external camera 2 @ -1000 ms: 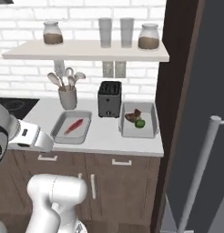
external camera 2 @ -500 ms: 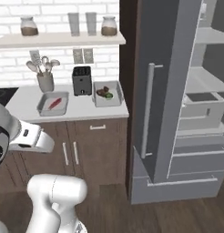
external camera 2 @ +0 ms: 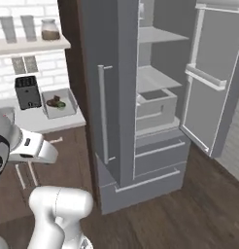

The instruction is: Place one avocado and one steak in each tupperware on the nearby counter, to pack two identical lunches.

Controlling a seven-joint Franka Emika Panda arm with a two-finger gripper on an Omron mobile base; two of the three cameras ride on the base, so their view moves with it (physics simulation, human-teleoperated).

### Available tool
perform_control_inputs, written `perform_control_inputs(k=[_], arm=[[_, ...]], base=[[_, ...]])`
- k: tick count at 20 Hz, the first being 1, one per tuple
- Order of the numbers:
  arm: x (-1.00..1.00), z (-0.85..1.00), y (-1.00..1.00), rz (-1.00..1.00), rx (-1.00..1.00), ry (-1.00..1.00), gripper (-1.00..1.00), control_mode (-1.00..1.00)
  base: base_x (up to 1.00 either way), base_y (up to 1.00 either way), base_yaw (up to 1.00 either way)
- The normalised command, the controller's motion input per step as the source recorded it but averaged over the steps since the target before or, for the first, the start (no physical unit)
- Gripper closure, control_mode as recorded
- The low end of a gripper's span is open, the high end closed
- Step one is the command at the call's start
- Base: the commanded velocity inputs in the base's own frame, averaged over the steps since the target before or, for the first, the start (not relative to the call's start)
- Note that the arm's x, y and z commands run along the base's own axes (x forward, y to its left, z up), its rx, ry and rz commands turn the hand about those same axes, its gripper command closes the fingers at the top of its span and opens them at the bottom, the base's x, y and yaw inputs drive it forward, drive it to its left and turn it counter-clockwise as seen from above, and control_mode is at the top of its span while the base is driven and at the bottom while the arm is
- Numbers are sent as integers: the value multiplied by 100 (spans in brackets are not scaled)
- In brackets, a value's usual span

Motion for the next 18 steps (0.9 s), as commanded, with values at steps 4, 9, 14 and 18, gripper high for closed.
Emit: perform_control_inputs(k=[4, 9, 14, 18], arm=[[0, 0, 0, 0, 0, 0, -100, 100], [0, 0, 0, 0, 0, 0, -100, 100], [0, 0, 0, 0, 0, 0, -100, 100], [0, 0, 0, 0, 0, 0, -100, 100]], base=[[0, -62, -53], [0, -71, -50], [0, -78, -46], [0, -80, -29]])
